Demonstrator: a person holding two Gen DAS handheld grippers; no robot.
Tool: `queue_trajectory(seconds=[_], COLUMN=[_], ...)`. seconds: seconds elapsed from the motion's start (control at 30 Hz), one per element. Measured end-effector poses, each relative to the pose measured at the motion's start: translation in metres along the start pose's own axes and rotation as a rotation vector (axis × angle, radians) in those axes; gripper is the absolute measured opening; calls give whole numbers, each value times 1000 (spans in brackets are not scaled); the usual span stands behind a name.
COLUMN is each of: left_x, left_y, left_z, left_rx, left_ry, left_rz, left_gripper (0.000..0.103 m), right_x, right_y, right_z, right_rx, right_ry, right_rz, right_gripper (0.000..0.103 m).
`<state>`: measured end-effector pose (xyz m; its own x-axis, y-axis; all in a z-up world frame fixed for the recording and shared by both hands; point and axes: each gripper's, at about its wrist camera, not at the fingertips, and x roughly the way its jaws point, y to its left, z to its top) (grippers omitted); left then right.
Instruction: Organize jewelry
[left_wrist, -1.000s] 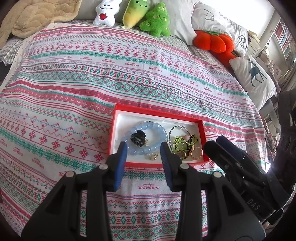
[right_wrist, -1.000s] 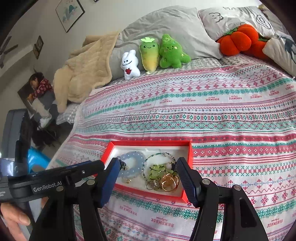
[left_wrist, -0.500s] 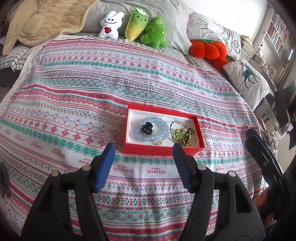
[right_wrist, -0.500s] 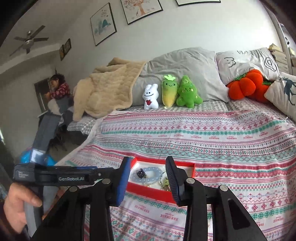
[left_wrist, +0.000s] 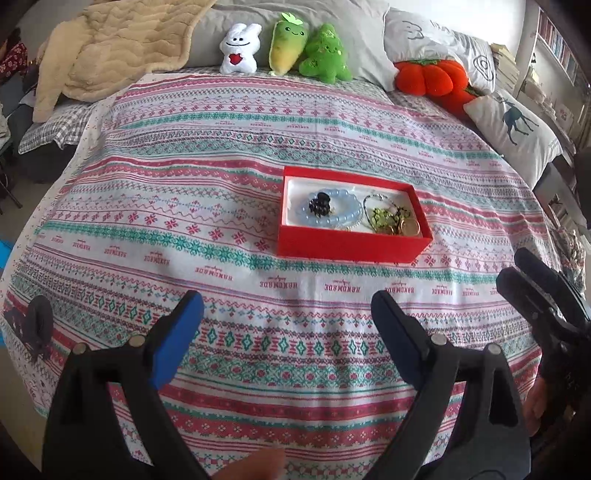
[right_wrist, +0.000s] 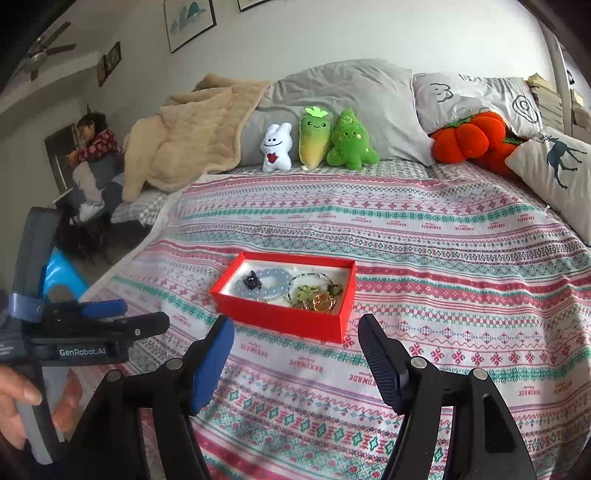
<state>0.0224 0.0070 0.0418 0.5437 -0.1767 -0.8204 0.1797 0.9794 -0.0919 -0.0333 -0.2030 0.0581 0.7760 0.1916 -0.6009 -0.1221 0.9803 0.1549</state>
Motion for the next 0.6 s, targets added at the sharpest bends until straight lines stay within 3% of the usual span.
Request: queue_trajectory(seconds=[0.03, 0.1, 0.2, 0.33, 0.6], left_x=[-1, -5, -10, -13, -11], left_y=[-3, -9, -12, -15, -11], left_z=[-3, -9, -15, -21, -24], left_rx=[2, -1, -22, -14, -34], left_ry=[-1, -4, -19, -43, -70], left_rz=[14, 39, 42, 101, 123], left_gripper=[93, 101, 101, 102, 102], right_x=[-1, -3, -1, 4, 5], right_y=[3, 11, 28, 39, 32], right_z=[-4, -14, -25, -36, -36], right_rx=[14, 16, -76, -133, -67], right_ry=[1, 4, 22, 39, 45], right_rz=[-9, -16, -74, -139, -176], right_gripper=[86, 88, 89, 103, 103])
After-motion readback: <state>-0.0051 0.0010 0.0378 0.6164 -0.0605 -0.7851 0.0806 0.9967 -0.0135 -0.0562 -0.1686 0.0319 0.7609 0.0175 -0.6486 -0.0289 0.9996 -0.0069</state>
